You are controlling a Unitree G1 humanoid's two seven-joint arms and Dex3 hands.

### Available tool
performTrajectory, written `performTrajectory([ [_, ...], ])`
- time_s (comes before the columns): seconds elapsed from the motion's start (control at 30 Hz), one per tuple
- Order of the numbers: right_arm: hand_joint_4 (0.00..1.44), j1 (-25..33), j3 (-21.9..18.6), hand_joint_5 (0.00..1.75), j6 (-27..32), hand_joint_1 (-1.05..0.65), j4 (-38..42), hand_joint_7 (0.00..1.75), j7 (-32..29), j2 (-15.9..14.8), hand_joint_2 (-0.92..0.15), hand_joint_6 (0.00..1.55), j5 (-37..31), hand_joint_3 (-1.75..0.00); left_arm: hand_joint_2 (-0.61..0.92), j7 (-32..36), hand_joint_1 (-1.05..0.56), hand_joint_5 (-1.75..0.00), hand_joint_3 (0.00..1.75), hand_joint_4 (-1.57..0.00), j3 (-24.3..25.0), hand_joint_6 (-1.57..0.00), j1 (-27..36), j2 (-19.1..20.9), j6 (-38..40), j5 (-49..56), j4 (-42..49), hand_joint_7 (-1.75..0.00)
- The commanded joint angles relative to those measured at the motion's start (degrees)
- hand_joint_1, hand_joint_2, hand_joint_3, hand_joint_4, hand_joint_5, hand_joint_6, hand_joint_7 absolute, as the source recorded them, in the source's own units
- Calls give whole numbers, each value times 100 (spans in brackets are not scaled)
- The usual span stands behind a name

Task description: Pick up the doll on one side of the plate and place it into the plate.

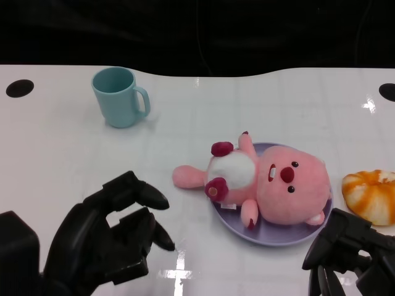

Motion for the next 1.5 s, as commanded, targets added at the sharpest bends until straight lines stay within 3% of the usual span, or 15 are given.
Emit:
performTrajectory([
  [0.03, 70, -2, -37, 175, 29, -20, -39, 157, 2, -53, -41, 58, 67, -147, 49, 143, -12, -174, 138, -75, 135, -60, 145, 45, 424, -247, -320, -160],
  [0.3, 71, -14, -109, 175, -45, -21, 15, 157, 55, -104, -40, 58, 82, -146, 53, 244, -13, -175, 130, -85, 215, -66, 265, -119, 879, -563, -313, -169],
  [0.8, 70, -17, -188, 175, -232, -16, 177, 156, 123, -91, -40, 61, 127, -147, 50, -38, -15, -175, 135, -89, 474, -68, -72, 45, 1579, -971, 321, -175],
  [1.5, 73, -38, -218, 175, -463, -14, 384, 155, 153, -99, -39, 62, 85, -149, 41, -398, -16, -175, 143, -88, 409, -71, -79, 31, 1344, -769, 550, -172],
])
